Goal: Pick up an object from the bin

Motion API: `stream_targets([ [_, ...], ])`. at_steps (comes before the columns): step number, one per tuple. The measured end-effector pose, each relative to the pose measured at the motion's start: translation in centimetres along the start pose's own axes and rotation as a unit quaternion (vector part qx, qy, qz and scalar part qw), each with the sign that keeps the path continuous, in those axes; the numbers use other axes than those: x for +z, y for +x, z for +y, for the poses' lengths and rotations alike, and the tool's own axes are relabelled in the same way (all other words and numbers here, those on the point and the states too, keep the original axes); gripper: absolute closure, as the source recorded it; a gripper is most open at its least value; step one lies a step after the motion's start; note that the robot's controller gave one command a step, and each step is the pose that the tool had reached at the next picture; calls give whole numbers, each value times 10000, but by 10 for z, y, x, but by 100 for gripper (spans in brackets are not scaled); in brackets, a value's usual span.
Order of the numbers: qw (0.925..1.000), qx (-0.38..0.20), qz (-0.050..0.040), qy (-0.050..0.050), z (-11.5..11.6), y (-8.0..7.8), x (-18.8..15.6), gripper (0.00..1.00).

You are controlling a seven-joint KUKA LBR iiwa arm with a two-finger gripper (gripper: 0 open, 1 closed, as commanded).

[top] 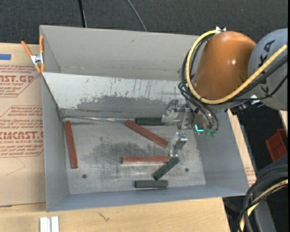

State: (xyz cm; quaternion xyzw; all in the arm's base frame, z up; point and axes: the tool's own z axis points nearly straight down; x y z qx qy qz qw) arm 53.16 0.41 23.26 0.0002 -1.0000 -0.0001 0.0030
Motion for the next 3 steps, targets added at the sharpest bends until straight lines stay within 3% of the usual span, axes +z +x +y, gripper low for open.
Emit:
stream_targets([
  [1, 10000, 0, -39, 0, 0, -2, -4, 0],
  [2, 9999, 151, -69, -8, -1, -21, 62, 0],
  [3, 9944, 1057, -20, -6, -6, -51, 76, 0],
])
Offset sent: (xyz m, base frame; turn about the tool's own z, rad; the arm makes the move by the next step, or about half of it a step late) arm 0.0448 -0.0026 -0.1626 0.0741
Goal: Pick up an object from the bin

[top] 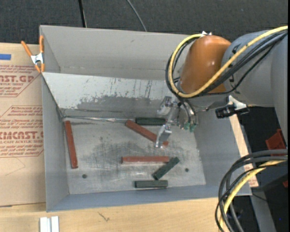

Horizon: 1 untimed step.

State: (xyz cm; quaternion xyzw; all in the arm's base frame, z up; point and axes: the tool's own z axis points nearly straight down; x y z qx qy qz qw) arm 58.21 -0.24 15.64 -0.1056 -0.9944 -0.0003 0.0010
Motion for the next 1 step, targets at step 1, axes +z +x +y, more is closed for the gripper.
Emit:
stream_targets([
  [1, 9995, -315, -45, 5, 13, 6, 14, 0],
])
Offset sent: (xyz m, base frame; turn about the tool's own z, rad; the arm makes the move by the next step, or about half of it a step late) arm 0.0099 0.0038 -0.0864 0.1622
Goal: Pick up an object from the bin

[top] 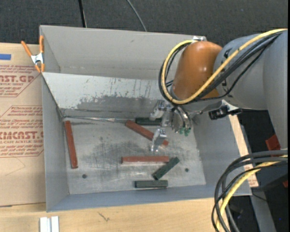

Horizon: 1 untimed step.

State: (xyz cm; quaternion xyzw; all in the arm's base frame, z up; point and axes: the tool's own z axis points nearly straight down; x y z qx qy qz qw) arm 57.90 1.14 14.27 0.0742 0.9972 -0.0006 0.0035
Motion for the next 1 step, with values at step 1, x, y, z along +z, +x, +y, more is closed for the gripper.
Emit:
stream_targets([
  [1, 9951, 986, 53, -18, -3, -10, 57, 0],
])
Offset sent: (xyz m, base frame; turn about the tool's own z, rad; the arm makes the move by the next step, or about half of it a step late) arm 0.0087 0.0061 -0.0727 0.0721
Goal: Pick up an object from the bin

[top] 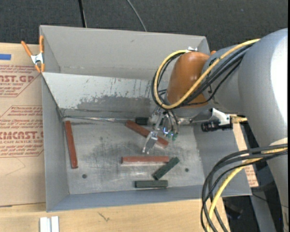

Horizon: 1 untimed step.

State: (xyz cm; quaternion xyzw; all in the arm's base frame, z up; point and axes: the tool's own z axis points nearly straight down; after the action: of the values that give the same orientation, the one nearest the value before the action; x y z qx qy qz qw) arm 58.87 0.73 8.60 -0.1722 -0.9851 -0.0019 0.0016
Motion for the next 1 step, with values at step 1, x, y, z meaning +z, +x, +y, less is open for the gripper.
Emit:
stream_targets([
  [1, 9980, -612, -147, 6, 8, -4, 7, 100],
])
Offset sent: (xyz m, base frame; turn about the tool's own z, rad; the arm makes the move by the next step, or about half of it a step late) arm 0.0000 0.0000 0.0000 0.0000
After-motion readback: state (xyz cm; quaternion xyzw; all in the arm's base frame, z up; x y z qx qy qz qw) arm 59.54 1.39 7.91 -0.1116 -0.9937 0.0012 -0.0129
